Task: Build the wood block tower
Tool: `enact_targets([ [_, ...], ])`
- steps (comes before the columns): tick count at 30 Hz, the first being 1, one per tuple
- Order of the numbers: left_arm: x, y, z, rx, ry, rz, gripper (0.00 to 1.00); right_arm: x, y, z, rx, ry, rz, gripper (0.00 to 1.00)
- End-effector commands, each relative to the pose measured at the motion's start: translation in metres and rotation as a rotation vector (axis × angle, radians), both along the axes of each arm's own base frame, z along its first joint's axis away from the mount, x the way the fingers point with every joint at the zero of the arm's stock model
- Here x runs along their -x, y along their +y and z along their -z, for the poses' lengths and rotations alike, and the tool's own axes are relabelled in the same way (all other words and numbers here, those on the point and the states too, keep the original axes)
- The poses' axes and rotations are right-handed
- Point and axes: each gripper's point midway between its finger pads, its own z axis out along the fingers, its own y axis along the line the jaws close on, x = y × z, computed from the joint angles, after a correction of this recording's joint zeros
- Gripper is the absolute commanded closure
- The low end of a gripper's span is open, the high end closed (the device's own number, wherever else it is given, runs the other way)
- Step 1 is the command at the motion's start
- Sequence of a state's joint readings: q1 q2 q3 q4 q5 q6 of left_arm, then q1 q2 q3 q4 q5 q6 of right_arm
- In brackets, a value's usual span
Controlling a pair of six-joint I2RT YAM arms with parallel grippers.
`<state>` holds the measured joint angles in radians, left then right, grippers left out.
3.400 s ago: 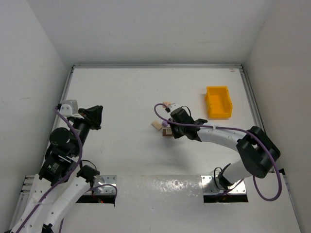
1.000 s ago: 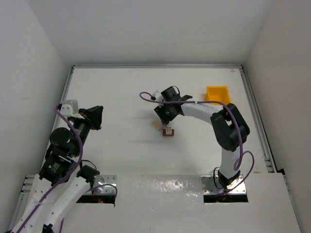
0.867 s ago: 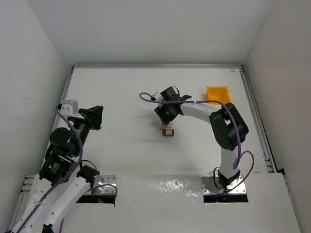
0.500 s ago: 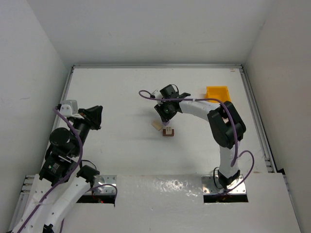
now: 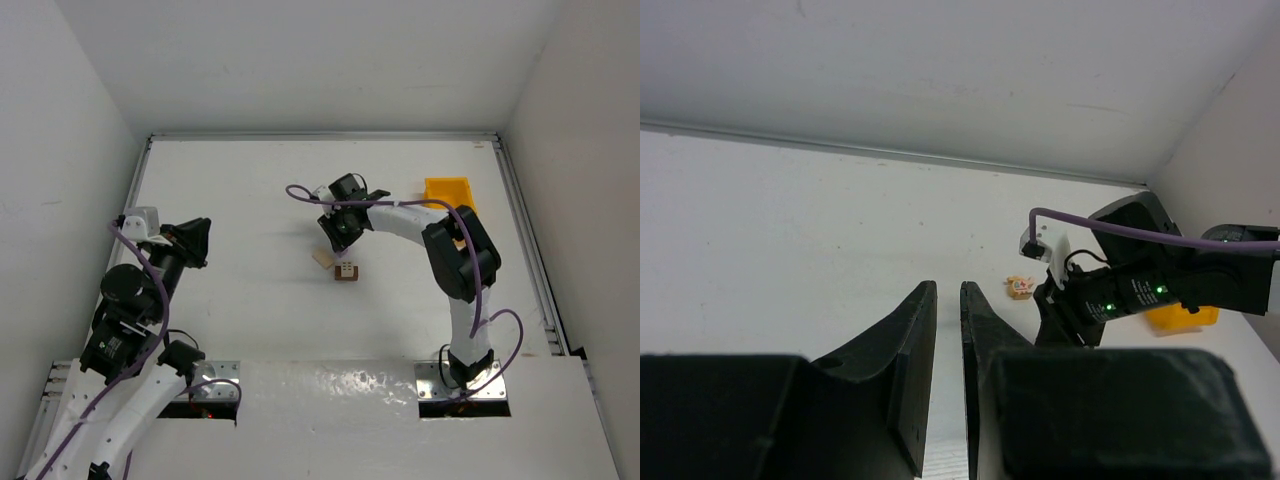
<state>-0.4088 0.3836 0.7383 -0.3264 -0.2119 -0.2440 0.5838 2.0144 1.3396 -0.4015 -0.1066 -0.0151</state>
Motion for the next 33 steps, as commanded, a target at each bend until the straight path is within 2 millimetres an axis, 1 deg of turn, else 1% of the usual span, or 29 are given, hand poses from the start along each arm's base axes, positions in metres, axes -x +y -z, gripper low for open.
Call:
enact_targets([
  [1,0.0,0.0,-0.009,0.01,-0.033,0.007,0.87,-0.01,0.002,-0.008,-0.022,-0.035,0.016,0.69],
  [2,0.0,0.001,-0.008,0.011,-0.032,0.0,0.87,-0.007,0.001,-0.007,-0.029,-0.032,0.024,0.7],
  [5,0.0,0.004,-0.009,0.013,-0.033,-0.014,0.87,-0.009,0.0,-0.012,-0.036,-0.047,0.063,0.71],
  [6,0.0,0.001,-0.009,0.012,-0.034,-0.002,0.87,-0.015,-0.006,-0.019,-0.018,-0.081,0.088,0.73],
  [8,0.001,-0.001,-0.009,0.012,-0.038,0.012,0.87,-0.02,-0.009,-0.029,-0.017,-0.112,0.13,0.74],
  [9,0.001,0.0,-0.01,0.014,-0.041,0.009,0.87,-0.025,-0.011,-0.04,-0.023,-0.143,0.156,0.74],
  [11,0.002,0.001,-0.011,0.016,-0.044,0.006,0.87,-0.03,-0.019,-0.054,-0.017,-0.182,0.216,0.74],
  [12,0.002,0.0,-0.011,0.016,-0.045,0.012,0.87,-0.032,-0.02,-0.071,-0.031,-0.215,0.238,0.74],
  [15,0.007,-0.002,-0.014,0.025,-0.059,0.026,0.87,-0.03,-0.034,-0.093,-0.039,-0.263,0.338,0.74],
  [16,0.01,-0.002,-0.017,0.03,-0.071,0.03,0.87,-0.027,-0.036,-0.113,-0.072,-0.297,0.361,0.74],
  [17,0.011,-0.001,-0.018,0.034,-0.077,0.03,0.87,-0.021,-0.045,-0.113,-0.069,-0.296,0.41,0.74],
  [19,0.016,0.0,-0.023,0.042,-0.098,0.036,0.87,-0.011,-0.052,-0.123,-0.085,-0.295,0.448,0.74],
  [20,0.018,-0.001,-0.025,0.046,-0.105,0.039,0.87,0.001,-0.058,-0.129,-0.091,-0.282,0.48,0.74],
  [21,0.02,-0.001,-0.027,0.05,-0.113,0.042,0.87,0.005,-0.063,-0.132,-0.081,-0.291,0.506,0.74],
  [22,0.024,-0.001,-0.03,0.057,-0.125,0.053,0.87,0.01,-0.066,-0.135,-0.086,-0.288,0.533,0.74],
  [23,0.026,-0.002,-0.031,0.06,-0.13,0.058,0.87,0.023,-0.068,-0.138,-0.079,-0.286,0.533,0.74],
  [24,0.03,-0.003,-0.034,0.068,-0.144,0.073,0.87,0.028,-0.072,-0.139,-0.063,-0.293,0.551,0.74],
  [25,0.033,-0.003,-0.036,0.073,-0.153,0.078,0.87,0.035,-0.072,-0.136,-0.063,-0.281,0.569,0.74],
  [26,0.035,-0.003,-0.039,0.077,-0.165,0.082,0.86,0.044,-0.068,-0.14,-0.069,-0.283,0.558,0.74],
  [28,0.041,-0.003,-0.043,0.09,-0.186,0.099,0.85,0.052,-0.066,-0.138,-0.067,-0.28,0.589,0.74],
  [29,0.043,-0.002,-0.044,0.097,-0.192,0.099,0.85,0.059,-0.06,-0.137,-0.063,-0.273,0.579,0.74],
  [33,0.056,-0.001,-0.05,0.13,-0.221,0.124,0.85,0.071,-0.046,-0.131,-0.077,-0.251,0.6,0.74],
])
